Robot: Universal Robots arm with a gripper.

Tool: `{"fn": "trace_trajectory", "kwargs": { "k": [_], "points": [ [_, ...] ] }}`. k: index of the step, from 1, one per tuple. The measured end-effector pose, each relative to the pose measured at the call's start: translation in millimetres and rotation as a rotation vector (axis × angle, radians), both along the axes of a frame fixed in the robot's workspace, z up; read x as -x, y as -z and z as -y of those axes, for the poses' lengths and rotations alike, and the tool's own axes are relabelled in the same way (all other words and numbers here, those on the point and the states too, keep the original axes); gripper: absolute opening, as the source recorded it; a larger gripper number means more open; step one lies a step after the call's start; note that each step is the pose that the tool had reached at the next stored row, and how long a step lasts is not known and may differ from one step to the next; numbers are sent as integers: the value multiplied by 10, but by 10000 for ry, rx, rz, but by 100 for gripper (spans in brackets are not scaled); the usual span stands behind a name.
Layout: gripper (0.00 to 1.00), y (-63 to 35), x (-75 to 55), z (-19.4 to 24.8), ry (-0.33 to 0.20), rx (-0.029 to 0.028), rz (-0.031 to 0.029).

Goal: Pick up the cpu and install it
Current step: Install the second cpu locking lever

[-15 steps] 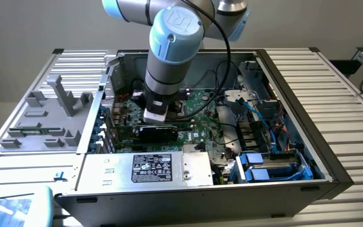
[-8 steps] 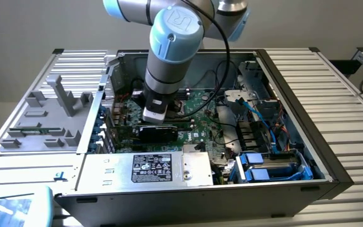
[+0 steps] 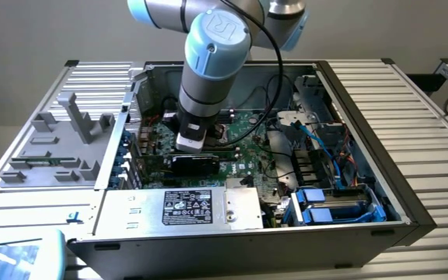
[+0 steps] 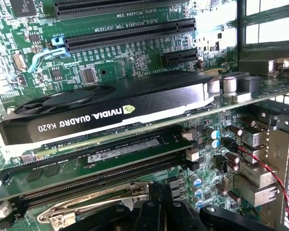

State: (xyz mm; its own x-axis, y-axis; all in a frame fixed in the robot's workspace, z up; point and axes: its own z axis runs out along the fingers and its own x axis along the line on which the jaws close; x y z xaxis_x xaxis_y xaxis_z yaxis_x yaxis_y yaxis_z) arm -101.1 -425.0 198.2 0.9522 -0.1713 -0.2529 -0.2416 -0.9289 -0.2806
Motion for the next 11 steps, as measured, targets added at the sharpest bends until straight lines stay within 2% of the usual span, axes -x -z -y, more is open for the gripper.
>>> {"fn": "trace_trajectory", "kwargs": {
  "k": [4,7,11],
  "points": [
    [12,34,0,-19,-1,11,1],
    [12,59,1,-37,-1,46,0],
    [12,64,2,-38,-1,65,1]
  ]
}}
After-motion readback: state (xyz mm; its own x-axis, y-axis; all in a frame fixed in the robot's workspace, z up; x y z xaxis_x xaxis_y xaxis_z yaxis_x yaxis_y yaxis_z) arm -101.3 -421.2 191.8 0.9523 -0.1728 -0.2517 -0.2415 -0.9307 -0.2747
